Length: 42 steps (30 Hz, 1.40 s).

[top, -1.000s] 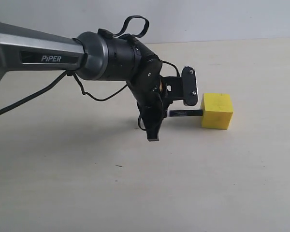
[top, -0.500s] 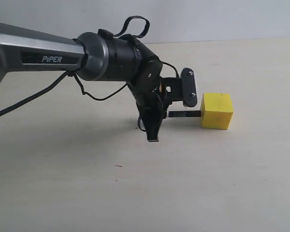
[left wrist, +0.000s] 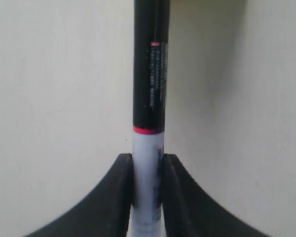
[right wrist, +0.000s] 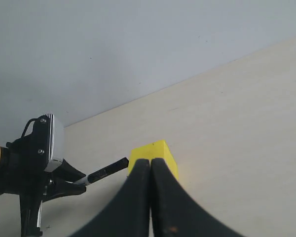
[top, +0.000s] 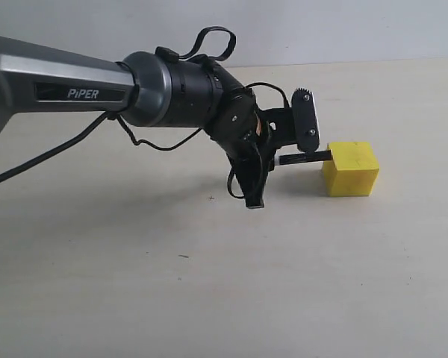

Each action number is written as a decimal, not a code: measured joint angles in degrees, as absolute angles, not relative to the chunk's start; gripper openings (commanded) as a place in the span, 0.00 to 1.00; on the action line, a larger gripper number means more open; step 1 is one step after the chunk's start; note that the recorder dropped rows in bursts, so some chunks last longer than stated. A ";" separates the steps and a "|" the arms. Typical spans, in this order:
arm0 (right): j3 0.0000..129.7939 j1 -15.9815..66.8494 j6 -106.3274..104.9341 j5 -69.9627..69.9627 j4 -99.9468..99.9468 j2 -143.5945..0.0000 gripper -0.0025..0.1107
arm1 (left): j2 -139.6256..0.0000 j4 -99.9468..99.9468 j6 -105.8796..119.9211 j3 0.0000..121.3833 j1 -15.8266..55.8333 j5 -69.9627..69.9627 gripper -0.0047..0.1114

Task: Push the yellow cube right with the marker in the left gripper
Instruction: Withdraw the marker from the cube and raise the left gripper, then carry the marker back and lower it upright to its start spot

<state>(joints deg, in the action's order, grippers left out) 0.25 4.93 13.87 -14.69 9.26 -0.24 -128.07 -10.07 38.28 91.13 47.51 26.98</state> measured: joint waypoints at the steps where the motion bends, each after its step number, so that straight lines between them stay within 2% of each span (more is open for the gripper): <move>1: 0.25 4.93 13.87 -14.69 9.26 -0.24 0.03 | -128.07 -10.07 38.04 91.13 47.51 28.52 0.04; 13: 0.25 4.93 13.87 -14.69 9.26 -0.24 0.03 | -124.35 -10.07 28.25 91.13 47.29 44.67 0.04; 26: 0.25 4.93 13.87 -14.69 9.26 -0.24 0.03 | -119.47 -10.07 -35.55 91.13 42.38 53.33 0.04; 42: 0.25 4.93 13.87 -14.69 9.26 -0.24 0.03 | -119.20 -8.89 -39.60 91.13 42.38 53.56 0.04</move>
<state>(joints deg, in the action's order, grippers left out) 0.25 4.93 13.87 -14.69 9.26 -0.24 -119.20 -8.89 -39.60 91.13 42.38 53.56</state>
